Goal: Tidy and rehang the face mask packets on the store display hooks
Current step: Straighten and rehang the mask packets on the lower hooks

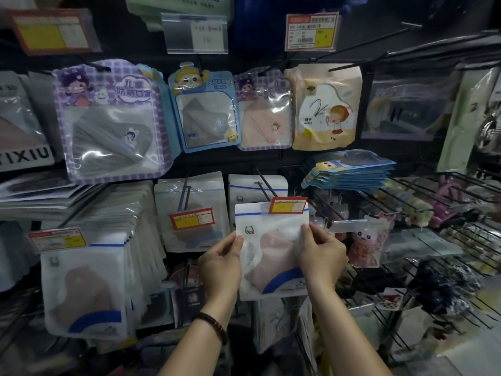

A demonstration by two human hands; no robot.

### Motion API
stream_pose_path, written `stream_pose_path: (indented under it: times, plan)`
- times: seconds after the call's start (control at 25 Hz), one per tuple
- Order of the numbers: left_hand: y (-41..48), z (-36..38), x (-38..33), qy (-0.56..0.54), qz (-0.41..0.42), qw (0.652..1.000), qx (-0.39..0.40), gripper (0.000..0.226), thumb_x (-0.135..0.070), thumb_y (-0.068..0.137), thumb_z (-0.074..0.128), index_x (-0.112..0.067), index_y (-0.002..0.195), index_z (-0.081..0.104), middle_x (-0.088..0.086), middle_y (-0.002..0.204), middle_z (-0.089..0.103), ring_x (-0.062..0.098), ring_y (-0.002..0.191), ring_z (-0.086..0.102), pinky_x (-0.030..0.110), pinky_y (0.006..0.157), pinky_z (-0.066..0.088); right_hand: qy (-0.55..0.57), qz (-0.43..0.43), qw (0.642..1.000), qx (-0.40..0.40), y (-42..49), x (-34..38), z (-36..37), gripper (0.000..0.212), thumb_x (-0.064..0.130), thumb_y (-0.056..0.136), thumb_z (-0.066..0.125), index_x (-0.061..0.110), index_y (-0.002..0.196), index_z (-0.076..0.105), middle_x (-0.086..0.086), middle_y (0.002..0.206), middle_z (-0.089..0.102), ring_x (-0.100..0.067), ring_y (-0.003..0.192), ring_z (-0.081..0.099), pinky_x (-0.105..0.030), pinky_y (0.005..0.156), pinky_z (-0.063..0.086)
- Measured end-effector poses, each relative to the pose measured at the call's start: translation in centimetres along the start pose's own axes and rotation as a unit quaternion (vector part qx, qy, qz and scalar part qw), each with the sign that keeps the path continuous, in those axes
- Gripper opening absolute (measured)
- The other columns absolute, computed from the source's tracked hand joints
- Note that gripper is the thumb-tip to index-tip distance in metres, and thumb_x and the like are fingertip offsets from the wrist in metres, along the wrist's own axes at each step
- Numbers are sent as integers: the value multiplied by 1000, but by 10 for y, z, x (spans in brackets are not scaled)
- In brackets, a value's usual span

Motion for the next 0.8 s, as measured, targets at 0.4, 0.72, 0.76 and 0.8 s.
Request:
stream_pose_path:
  times: [0.4,0.72,0.76,0.8]
  plan:
    - [33,21,6,-25,-29,999,-26,30,-24,94,82,-19,124,78,-8,109,78,9,103,73,13,80,54,-104,-53,984,137,-8,-17,37,62,20,111,52,12,169,31,-10,169,45,-24,156,40,-43,130,32]
    - [-14,-70,16,80,-13,994,80,27,-8,92,70,-34,90,77,-15,92,80,10,91,77,47,94,62,-138,-1,962,235,-142,-6,33,26,22,103,67,30,127,68,8,117,72,-17,117,69,-31,95,51]
    - [-22,-96,12,108,9,990,92,26,-7,92,72,-33,87,76,-17,90,79,6,88,76,42,92,62,-139,-3,957,256,-161,-4,40,22,21,102,68,31,122,69,10,112,72,-16,114,70,-28,92,49]
    - [-27,-120,5,144,36,984,103,27,-6,93,72,-32,86,75,-20,88,78,1,86,74,35,89,62,-143,-10,952,270,-176,-1,47,21,21,102,68,28,121,70,10,111,73,-15,113,70,-27,91,49]
Point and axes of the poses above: each hand's wrist, its own y-axis towards the middle knuckle, its own z-axis out of the palm, x = y × z, the point moved 1 cm from there along y, towards the middle knuckle
